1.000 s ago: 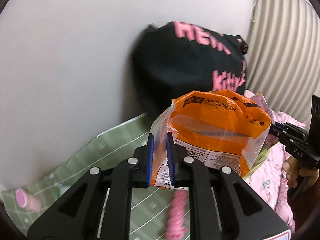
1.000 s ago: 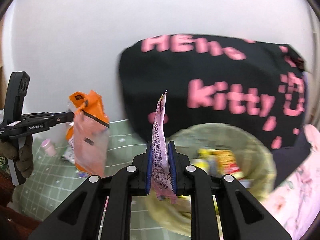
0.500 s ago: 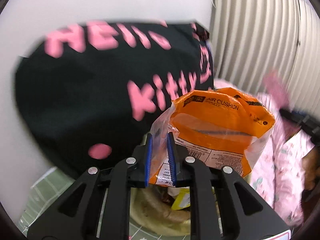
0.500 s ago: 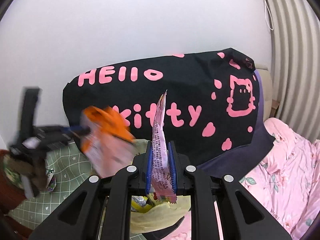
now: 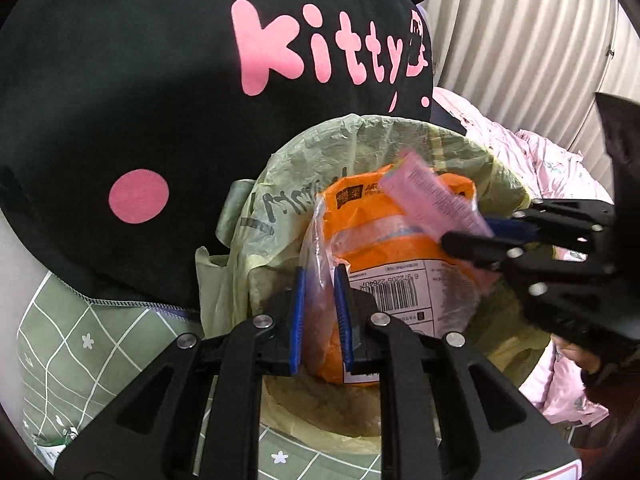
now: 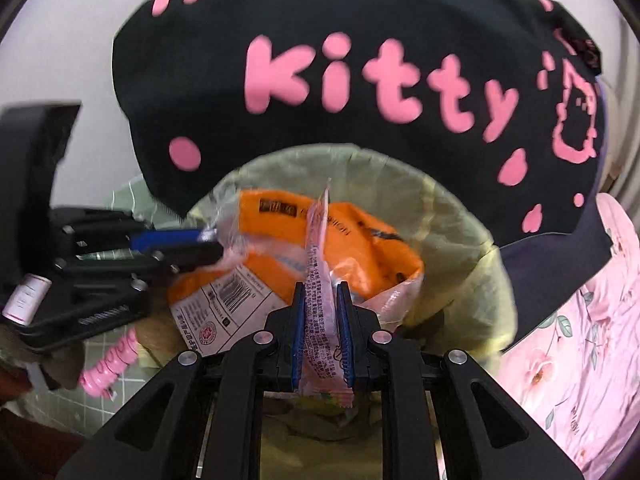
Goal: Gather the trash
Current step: 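Carry both wrappers over the yellow bag and open both tools inside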
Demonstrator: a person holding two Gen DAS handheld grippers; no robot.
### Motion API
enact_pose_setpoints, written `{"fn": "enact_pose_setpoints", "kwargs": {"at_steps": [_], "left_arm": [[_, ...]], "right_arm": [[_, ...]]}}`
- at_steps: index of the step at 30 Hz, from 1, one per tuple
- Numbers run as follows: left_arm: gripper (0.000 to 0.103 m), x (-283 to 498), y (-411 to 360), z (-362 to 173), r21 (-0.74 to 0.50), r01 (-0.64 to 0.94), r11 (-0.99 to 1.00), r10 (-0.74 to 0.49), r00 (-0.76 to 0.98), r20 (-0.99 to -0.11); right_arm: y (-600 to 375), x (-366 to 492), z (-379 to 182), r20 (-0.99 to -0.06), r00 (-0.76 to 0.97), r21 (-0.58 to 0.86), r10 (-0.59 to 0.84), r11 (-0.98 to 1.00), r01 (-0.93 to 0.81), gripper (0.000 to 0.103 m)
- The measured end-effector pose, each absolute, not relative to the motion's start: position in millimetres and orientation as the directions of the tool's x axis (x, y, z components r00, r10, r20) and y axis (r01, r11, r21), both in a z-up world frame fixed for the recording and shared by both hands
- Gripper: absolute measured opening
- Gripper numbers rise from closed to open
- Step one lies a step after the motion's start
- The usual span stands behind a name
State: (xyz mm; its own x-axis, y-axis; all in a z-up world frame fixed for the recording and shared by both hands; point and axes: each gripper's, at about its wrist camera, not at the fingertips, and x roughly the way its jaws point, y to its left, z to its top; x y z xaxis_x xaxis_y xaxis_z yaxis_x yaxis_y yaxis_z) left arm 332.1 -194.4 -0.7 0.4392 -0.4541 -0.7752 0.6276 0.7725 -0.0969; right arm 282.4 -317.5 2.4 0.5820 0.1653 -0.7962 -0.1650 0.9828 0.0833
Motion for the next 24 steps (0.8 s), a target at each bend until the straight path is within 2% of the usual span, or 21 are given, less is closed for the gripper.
{"fn": "enact_pose_setpoints", "kwargs": {"at_steps": [9,14,19,20,21,22,24], "left_arm": [[0.015,339,-185,3,-0.134,0.646,0.752,-0.487,0.407,-0.773],[0.015,345,-166,5,-0.261,0.63,0.732,-0.56,0.338,-0.756],[0.017,349,-157,8,-0.321,0.626,0.711,-0.601,0.303,-0.74],[0.019,349,-154,8,-0.34,0.622,0.705,-0.613,0.293,-0.734],[0.026,348,-150,9,-0.362,0.619,0.697,-0.628,0.283,-0.725],[0.037,347,-146,10,-0.379,0.616,0.69,-0.64,0.277,-0.717],[0.05,344,-136,16,-0.401,0.613,0.681,-0.661,0.278,-0.697]], "right_arm": [[-317,284,-6,-0.829,0.546,0.052,0.123,0.988,-0.144,0.015],[-325,277,1,-0.813,0.569,0.078,0.123,0.992,-0.103,0.015],[-329,269,7,-0.791,0.595,0.119,0.141,0.99,-0.076,0.017],[-330,269,8,-0.789,0.598,0.119,0.138,0.99,-0.071,0.017],[-329,267,9,-0.787,0.603,0.114,0.131,0.991,-0.067,0.018],[-328,266,10,-0.784,0.609,0.105,0.121,0.992,-0.062,0.022],[-327,263,12,-0.779,0.616,0.101,0.114,0.993,-0.057,0.026]]}}
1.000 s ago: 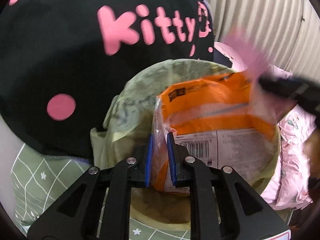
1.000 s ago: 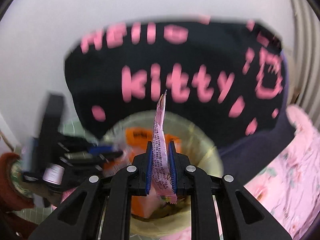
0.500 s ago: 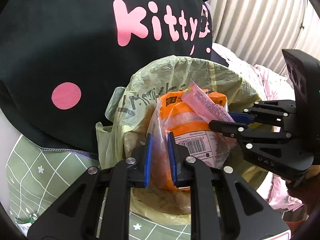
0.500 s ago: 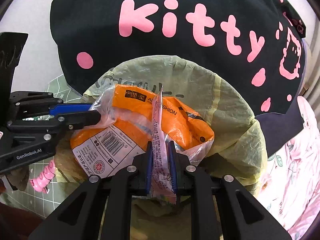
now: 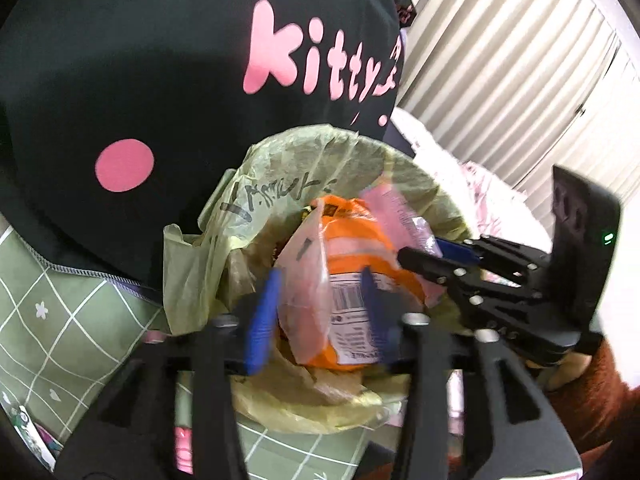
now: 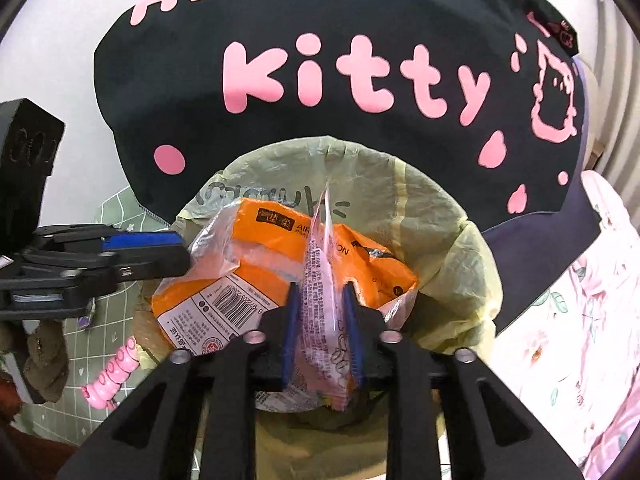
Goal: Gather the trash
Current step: 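Carry both wrappers over the yellow bag and open both tools inside, then move both tools back toward the milk carton on the mat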
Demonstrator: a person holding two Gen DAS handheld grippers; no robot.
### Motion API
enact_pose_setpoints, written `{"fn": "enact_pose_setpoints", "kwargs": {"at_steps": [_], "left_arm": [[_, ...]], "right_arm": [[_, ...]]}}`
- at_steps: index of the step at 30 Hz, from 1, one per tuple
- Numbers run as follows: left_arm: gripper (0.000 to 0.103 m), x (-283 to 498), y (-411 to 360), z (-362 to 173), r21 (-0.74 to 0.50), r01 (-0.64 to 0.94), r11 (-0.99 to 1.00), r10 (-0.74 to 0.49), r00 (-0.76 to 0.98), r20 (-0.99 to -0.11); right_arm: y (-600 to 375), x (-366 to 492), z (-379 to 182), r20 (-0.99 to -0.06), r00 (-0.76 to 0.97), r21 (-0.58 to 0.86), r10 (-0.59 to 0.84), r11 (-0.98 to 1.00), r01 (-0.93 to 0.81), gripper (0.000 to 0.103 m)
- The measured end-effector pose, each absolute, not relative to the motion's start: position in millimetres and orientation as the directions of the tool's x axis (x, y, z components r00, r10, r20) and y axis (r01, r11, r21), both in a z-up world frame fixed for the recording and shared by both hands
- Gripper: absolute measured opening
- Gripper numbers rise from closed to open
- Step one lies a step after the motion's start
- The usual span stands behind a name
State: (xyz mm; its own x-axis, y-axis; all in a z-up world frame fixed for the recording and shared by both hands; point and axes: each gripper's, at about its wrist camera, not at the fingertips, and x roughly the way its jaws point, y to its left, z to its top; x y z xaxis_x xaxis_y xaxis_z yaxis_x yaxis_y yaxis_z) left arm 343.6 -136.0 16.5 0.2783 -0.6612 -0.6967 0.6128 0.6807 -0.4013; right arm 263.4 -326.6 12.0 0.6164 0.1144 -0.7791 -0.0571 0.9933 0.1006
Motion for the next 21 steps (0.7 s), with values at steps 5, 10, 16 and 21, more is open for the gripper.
{"fn": "enact_pose_setpoints", "kwargs": {"at_steps": [5,10,16,21], "left_arm": [[0.06,333,-111,31,-0.377,0.586,0.718,-0.645,0.354,-0.677],[0.066,318,-69,41,-0.359,0.511,0.781,-0.604,0.47,-0.644],[0.066,307,8,18,-0.332,0.328,0.884,-0.466,0.574,-0.673],[0.066,287,85,-22,-0.337,0.106,0.936,-0.331,0.594,-0.733]], "right_arm": [[-321,259,19,-0.767,0.631,0.093,0.113,0.994,-0.065,0.038],[-313,249,37,-0.731,0.675,0.072,0.1,0.995,-0.07,0.046],[-292,241,63,-0.655,0.734,0.118,0.18,0.984,-0.136,0.047],[-235,245,72,-0.624,0.714,0.117,0.317,0.941,-0.316,0.049]]}}
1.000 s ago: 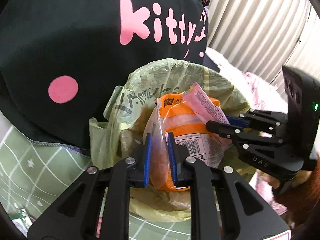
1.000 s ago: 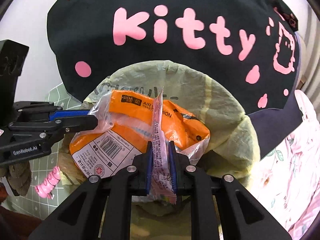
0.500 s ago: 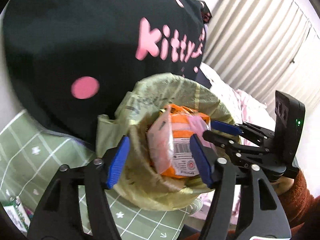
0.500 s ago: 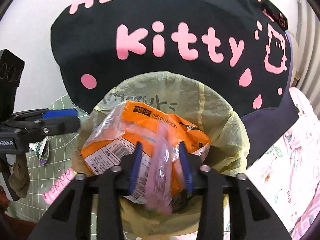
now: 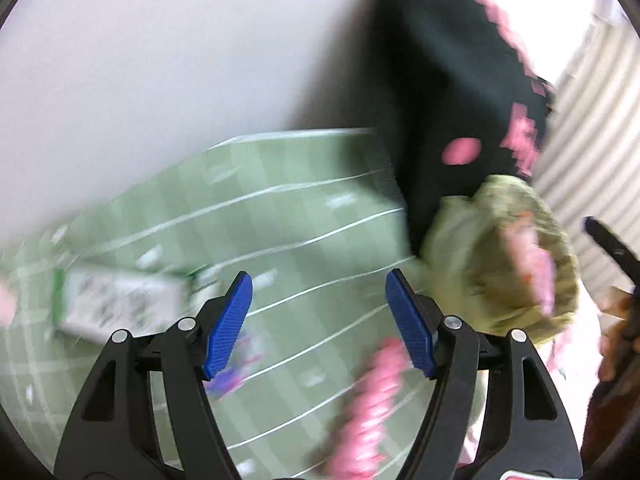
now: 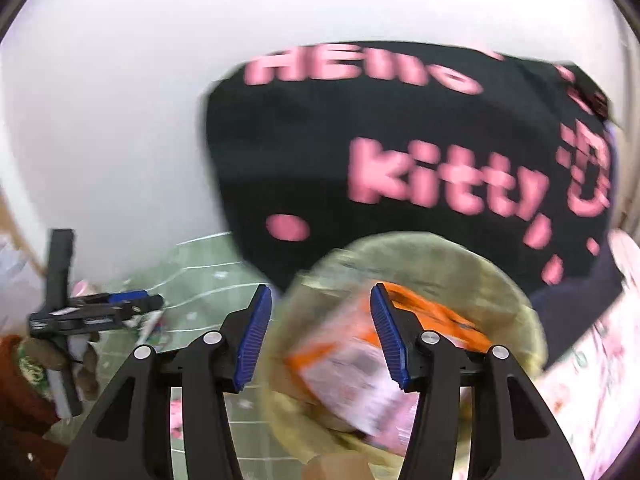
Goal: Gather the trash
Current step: 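Move both tools back toward the milk carton on the mat, then grasp the green-white milk carton with the right tool and lift it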
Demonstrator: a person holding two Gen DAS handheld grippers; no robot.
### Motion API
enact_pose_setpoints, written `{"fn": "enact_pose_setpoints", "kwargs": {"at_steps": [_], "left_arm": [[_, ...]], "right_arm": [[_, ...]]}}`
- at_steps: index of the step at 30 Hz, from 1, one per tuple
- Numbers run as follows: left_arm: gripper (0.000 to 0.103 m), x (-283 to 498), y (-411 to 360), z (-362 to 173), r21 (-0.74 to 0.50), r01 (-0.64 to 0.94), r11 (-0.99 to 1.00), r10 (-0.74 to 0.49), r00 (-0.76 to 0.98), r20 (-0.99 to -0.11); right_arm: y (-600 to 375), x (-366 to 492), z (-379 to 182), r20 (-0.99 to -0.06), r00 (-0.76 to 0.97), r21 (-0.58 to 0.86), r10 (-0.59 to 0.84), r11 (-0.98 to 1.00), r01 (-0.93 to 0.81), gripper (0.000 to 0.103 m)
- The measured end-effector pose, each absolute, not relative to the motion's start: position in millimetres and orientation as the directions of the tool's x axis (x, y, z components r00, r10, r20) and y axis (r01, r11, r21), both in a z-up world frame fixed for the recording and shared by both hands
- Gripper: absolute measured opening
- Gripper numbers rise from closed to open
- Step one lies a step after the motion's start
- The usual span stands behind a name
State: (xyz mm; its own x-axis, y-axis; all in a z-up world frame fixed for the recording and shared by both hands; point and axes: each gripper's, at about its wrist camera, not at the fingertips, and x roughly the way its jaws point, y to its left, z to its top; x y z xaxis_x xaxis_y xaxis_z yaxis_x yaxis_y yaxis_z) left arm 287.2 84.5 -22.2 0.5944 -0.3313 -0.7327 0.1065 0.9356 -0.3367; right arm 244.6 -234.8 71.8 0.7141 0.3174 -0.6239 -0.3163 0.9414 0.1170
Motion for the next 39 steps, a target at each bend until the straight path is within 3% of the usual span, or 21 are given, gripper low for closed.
{"fn": "enact_pose_setpoints", "kwargs": {"at_steps": [8,13,17,22,29,34,39], "left_arm": [[0.066,244,194,-58,-0.389,-0.187,0.902,-0.198,0.622,-0.758],[0.066,232,224,-54,-0.437,-0.2,0.877,-0.227,0.63,-0.743],[0.068,247,213,-48,-0.439,-0.122,0.89,-0.287,0.599,-0.748],[0.068,259,204,-59,-0.48,-0.182,0.858,-0.32,0.542,-0.777],[0.068,213,233,-64,-0.447,-0.309,0.84,-0.207,0.578,-0.789],[0.068,172,253,-63,-0.42,-0.385,0.822,-0.128,0.594,-0.795],[0.068,136,265,-61,-0.379,-0.42,0.824,-0.057,0.604,-0.795]], "right_arm": [[-113,270,27,-0.705,0.514,0.134,0.488,0.804,-0.579,0.049],[-57,280,-7,-0.755,0.408,0.146,0.513,0.738,-0.658,0.049],[-42,284,-26,-0.78,0.387,0.129,0.492,0.73,-0.671,0.048],[-40,298,-41,-0.779,0.334,0.191,0.53,0.709,-0.679,0.049],[43,308,-42,-0.763,0.18,0.206,0.621,0.498,-0.842,0.048],[109,310,-58,-0.84,0.157,0.067,0.519,0.387,-0.92,0.048],[142,312,-73,-0.896,0.103,0.04,0.431,0.309,-0.95,0.05]]}}
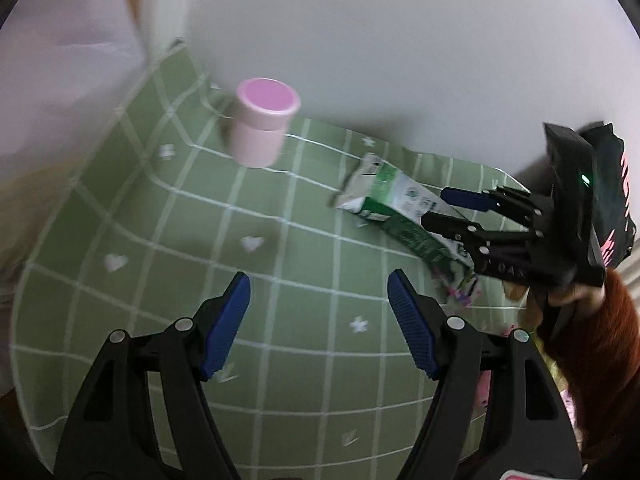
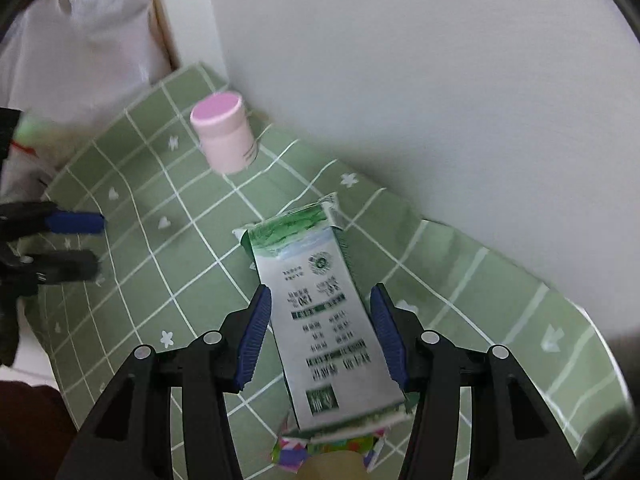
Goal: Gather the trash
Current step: 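Grasp the green-white milk carton with the right tool and lift it, then grasp the pink tissue packet with the left tool while the right tool holds the carton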
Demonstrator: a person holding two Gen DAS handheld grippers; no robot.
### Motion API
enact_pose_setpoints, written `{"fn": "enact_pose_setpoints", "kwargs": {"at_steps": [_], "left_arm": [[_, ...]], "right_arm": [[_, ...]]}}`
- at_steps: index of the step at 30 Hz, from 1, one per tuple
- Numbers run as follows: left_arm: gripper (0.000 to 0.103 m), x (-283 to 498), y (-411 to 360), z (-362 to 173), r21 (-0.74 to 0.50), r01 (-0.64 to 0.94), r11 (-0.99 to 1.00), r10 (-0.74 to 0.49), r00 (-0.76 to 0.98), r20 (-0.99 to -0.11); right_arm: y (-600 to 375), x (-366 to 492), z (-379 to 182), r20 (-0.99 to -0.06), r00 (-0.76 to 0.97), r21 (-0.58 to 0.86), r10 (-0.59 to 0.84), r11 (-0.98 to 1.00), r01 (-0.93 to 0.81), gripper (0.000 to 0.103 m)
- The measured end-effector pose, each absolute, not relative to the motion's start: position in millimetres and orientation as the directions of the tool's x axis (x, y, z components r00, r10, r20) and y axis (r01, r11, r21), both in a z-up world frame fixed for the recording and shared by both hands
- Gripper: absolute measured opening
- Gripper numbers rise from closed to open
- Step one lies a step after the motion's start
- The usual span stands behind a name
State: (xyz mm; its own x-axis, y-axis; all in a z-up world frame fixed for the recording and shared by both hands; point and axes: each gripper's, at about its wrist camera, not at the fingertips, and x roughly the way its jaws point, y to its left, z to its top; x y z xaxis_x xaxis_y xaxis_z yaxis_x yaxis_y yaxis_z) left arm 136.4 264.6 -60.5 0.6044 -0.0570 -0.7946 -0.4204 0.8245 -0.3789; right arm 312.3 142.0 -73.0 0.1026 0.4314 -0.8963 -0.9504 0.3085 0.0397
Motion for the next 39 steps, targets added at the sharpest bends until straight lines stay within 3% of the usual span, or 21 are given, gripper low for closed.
{"fn": "enact_pose_setpoints", "kwargs": {"at_steps": [8,20,30,36,39], "left_arm": [[0.068,115,276,-67,-0.317,-0.435,0.843,-0.009,0.577,-0.817],[0.068,113,291,-74,-0.345,-0.427,0.836,-0.03,0.593,-0.805],[0.068,113,292,-84,-0.373,-0.429,0.823,-0.058,0.589,-0.806],[0.074,118,290,-92,-0.4,-0.412,0.819,-0.097,0.587,-0.803],[0.074,129,281,-96,-0.419,-0.385,0.822,-0.14,0.577,-0.805]], "right_arm": [[174,303,-76,-0.921,0.039,0.059,0.387,0.237,-0.97,0.052],[180,281,-84,-0.937,0.002,0.079,0.35,0.216,-0.973,0.056],[195,275,-94,-0.945,0.105,-0.018,0.309,0.271,-0.962,0.054],[139,291,-27,-0.857,0.193,0.032,0.478,0.423,-0.906,0.054],[103,297,-4,-0.827,0.268,0.021,0.495,0.502,-0.865,0.054]]}}
